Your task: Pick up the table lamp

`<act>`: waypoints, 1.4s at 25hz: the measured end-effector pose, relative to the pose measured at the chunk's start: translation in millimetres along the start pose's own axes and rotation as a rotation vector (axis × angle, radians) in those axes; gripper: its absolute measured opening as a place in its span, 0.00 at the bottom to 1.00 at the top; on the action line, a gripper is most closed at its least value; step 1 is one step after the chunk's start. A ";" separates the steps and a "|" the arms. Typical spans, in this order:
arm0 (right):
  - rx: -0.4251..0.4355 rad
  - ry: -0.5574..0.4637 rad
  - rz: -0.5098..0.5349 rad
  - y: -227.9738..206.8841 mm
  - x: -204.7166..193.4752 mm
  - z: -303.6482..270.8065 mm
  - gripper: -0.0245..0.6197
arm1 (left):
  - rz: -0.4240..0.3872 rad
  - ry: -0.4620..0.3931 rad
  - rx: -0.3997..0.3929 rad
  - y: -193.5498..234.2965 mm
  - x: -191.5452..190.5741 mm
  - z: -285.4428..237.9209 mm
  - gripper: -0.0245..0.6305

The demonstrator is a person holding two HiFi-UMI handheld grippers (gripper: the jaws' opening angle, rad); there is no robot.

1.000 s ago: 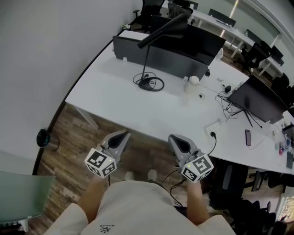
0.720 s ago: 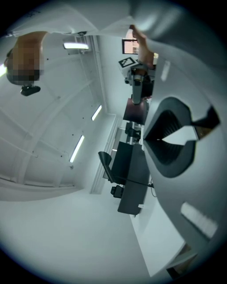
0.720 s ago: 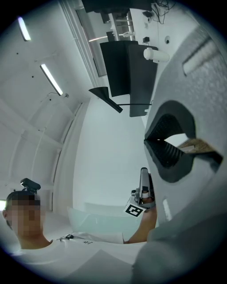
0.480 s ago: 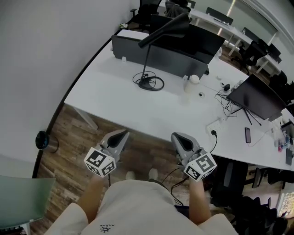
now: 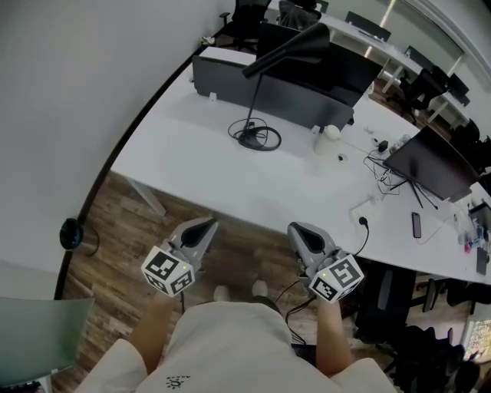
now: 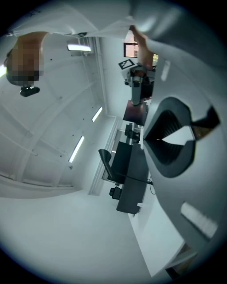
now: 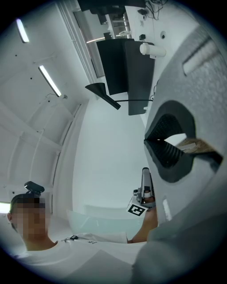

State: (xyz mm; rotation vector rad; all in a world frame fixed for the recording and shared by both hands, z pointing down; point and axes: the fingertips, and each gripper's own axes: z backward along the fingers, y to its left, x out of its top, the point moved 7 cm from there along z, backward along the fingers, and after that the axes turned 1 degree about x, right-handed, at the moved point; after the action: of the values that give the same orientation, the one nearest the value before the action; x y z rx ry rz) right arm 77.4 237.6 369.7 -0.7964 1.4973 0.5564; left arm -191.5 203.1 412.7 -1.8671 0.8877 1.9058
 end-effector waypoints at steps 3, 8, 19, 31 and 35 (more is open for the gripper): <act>-0.005 -0.004 -0.003 5.2 -0.6 -7.2 0.04 | -0.005 0.001 0.004 8.0 -0.8 6.3 0.03; -0.007 0.000 0.008 14.4 2.0 -16.9 0.04 | -0.014 -0.008 0.007 17.3 0.6 17.4 0.03; 0.000 0.001 0.041 30.9 10.8 -35.0 0.04 | -0.013 -0.026 0.007 33.7 1.2 35.2 0.03; 0.012 0.005 0.016 30.3 3.7 -35.2 0.04 | -0.009 -0.008 0.007 29.9 -2.9 33.1 0.03; 0.026 0.000 0.007 22.4 0.0 -43.8 0.04 | -0.010 -0.008 0.008 33.0 -3.1 26.2 0.03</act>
State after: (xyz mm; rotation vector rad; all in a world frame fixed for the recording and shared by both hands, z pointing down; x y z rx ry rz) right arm 32.0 218.9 371.2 -0.7713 1.5045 0.5411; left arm -232.2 195.5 421.0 -1.8543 0.8802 1.9001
